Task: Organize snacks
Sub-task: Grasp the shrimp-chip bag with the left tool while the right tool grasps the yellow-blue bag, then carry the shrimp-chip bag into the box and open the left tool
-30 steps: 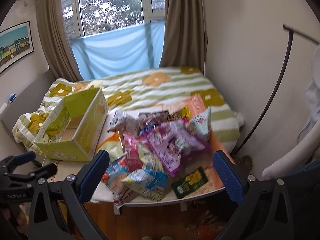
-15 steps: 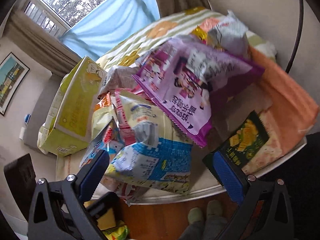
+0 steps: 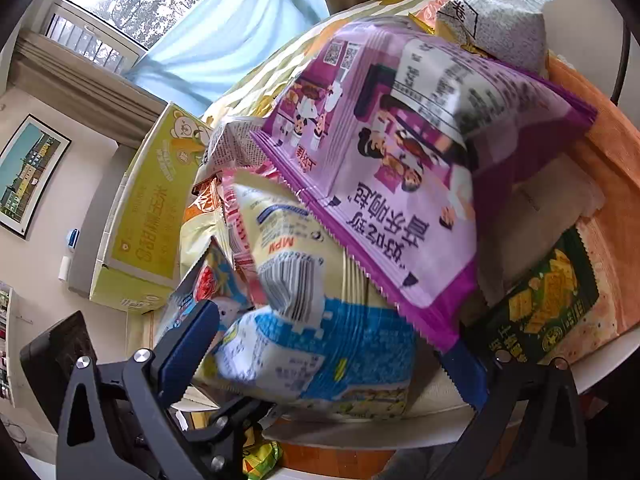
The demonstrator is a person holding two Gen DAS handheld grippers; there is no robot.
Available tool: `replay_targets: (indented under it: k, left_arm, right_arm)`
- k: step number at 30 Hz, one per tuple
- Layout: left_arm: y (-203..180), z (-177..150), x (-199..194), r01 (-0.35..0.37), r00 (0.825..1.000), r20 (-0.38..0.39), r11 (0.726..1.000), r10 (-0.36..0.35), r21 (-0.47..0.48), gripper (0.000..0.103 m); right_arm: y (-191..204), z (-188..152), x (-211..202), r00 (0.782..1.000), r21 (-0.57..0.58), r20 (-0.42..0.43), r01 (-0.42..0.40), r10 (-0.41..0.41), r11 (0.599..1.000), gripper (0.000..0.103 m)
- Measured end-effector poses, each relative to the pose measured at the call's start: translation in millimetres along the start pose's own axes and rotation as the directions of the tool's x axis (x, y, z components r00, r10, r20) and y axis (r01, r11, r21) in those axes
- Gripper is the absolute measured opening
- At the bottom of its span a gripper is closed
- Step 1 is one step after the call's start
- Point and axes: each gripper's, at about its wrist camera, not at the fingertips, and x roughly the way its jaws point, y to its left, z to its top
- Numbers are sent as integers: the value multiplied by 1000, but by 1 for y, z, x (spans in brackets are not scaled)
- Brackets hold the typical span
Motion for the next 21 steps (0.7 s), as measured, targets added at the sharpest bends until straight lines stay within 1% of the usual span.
replay_targets:
  k: [2,4,7,8,12,14,18,21]
  left_arm:
    - [-2,0,-1,-10,1000,7,1000,10,10,52]
    - [-3,0,-4,-22,1000,17,1000,22,22,49]
    - [-8,0,-12,-40,999,30,999,39,35,47]
    - [-7,-3,-15,-46,998,38,998,45,36,47]
    - [-4,-4,-29,-69,996,62,997,67,22,46]
    - [-3,-6,-33,-75,995,74,997,73,13,46]
    - [0,-14,-50,-99,991,95,995,99,-1,46]
    - [7,-12,-63,-117,987,105,993,119,-20,46]
  right_arm:
    - [0,1,5,1000,6,-15,-8,8,1000,95]
    - [-1,1,7,999,18,-32,-30,30,999,83]
    - [2,1,8,999,19,-35,-36,37,999,75]
    - [4,1,7,999,13,-36,-35,36,999,74]
    - [13,2,6,998,-5,-36,-50,50,999,60]
    - [20,2,5,998,-23,-33,-56,55,998,58]
    - [33,4,3,997,-49,-33,-73,71,996,57]
    - [45,6,0,995,-69,-39,-90,88,993,57]
